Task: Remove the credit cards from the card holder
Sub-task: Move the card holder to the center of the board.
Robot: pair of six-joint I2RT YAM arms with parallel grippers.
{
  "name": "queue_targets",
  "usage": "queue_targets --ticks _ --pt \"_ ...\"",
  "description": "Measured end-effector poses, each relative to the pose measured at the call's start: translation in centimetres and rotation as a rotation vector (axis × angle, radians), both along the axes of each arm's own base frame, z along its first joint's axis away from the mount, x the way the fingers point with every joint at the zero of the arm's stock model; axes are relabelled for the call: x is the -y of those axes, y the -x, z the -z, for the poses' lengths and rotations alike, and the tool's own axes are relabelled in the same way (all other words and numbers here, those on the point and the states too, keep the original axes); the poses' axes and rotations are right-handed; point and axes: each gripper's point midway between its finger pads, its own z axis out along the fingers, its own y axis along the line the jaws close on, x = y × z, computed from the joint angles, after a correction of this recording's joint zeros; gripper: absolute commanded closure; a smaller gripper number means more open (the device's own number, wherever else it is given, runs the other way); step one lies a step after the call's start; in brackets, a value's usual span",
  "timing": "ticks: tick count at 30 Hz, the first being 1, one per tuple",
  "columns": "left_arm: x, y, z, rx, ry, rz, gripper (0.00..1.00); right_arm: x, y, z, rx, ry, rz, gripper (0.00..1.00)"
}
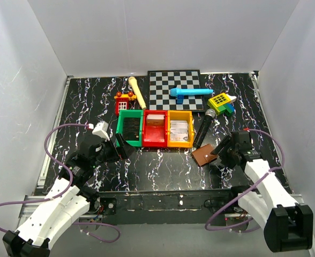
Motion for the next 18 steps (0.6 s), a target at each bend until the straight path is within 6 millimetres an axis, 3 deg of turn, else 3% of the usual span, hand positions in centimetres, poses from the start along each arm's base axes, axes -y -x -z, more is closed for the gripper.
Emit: queue_targets --ticks 16,18 --pt "0.1 0.1 0.1 0.002 -0.006 0.002 0.03 0.7 -2.5 1.1 -0.043 0.020 0.015 0.35" --pt "0.1 0.0 0.1 -0.001 -0.007 0.002 0.03 0.8 -2.8 0.9 -0.024 0.026 0.009 0.39"
